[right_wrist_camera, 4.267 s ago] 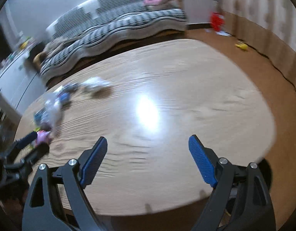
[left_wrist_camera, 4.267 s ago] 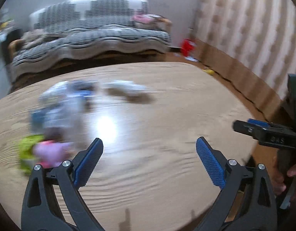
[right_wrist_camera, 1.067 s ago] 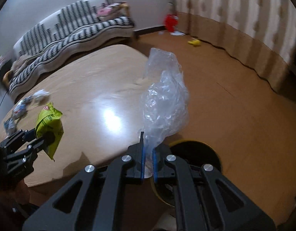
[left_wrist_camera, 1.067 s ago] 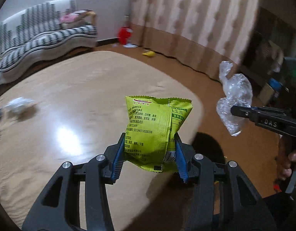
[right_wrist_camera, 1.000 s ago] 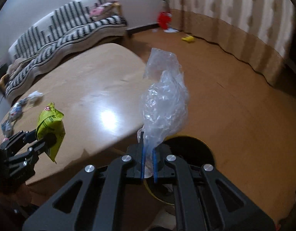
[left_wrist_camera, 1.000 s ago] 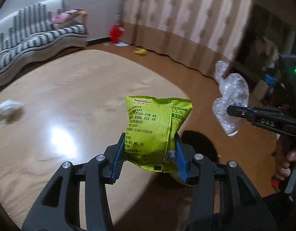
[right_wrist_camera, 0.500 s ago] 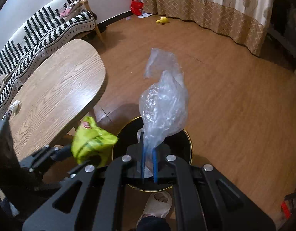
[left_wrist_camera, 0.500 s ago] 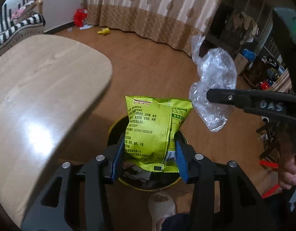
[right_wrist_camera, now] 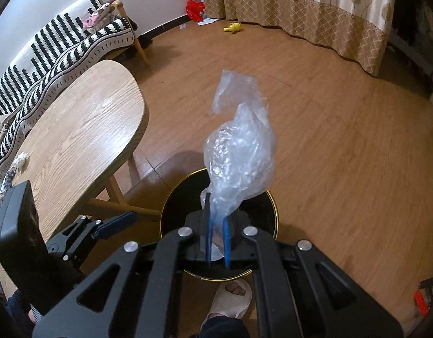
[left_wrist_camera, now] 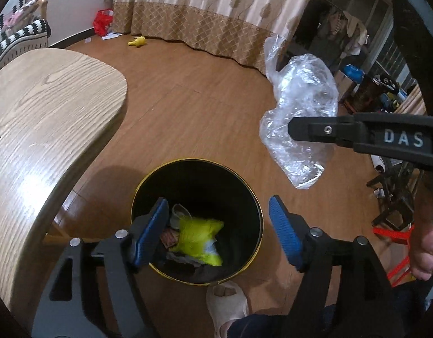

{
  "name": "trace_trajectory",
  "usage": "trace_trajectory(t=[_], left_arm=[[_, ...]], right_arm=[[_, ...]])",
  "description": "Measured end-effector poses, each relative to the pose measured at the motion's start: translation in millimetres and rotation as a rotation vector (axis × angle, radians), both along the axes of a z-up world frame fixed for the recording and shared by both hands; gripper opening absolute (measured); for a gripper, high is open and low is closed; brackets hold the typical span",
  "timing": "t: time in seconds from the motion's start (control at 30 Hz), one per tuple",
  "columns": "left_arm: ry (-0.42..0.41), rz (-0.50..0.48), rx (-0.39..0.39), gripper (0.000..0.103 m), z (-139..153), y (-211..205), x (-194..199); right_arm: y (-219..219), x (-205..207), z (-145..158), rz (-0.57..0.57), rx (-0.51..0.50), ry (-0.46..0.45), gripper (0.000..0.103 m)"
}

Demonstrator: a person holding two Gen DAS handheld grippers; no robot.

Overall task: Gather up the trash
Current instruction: 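Carry both bags over the bin and open both grippers to drop them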

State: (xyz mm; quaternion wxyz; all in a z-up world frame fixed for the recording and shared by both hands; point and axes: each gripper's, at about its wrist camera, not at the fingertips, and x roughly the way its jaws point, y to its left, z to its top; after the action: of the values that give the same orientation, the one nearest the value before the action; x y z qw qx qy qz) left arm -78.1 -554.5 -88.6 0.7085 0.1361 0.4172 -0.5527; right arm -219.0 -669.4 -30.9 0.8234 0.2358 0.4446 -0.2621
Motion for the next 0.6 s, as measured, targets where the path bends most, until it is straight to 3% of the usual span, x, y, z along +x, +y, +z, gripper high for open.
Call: trace_trajectory(t=[0.27,0.33,0.37,0.4,0.6], left_arm=[[-0.008,0.021,-0.026,0.081,15,14,3],[-0.01,0.027,-0.032,0.082,21,20,5],[-0.012,0.03,-0.035,0.083,23,24,6],[-0.014,0.031,-0.039,0.084,24,26,6],[-0.039,0.062,-0.064,0.086,40,52,12]], right_arm=[[3,8,-4,0.011,0.018,0.031,0.009],[4,10,-8,0.017,0.023,0.049,0.029],[4,11,-8,0.015,0.02,0.054,0.063],[5,11,-8,0.008,0.008,0.055,0.078],[11,14,-2,0.012,-0.011,0.036,0.078]])
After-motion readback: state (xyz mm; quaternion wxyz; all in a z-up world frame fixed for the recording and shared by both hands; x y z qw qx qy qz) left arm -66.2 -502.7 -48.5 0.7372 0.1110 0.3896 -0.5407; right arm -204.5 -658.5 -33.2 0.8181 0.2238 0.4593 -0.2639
